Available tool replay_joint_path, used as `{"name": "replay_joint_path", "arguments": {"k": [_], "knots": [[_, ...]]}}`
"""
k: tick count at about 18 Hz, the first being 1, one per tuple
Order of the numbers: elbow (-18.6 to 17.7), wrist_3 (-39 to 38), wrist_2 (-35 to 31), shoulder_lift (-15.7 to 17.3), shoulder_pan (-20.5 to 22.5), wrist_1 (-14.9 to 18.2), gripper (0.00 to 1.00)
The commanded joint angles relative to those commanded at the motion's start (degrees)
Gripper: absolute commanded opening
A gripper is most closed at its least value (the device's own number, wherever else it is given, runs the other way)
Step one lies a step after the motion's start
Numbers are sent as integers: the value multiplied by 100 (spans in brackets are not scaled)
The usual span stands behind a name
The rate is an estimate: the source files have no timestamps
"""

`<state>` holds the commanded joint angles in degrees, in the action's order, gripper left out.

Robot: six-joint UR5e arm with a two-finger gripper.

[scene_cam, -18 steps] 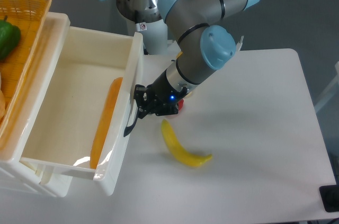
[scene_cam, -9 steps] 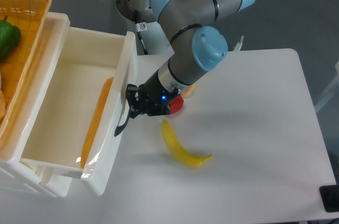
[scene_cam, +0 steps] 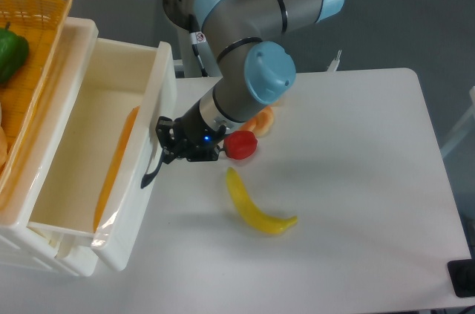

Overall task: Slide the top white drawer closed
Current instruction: 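Push the drawer front with the gripper, sliding the drawer shut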

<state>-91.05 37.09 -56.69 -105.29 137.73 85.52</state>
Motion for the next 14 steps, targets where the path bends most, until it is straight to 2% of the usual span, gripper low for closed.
{"name": "replay_joint_path", "arguments": {"k": [14], "knots": [[18, -18, 53, -17, -492, -44, 0]]}}
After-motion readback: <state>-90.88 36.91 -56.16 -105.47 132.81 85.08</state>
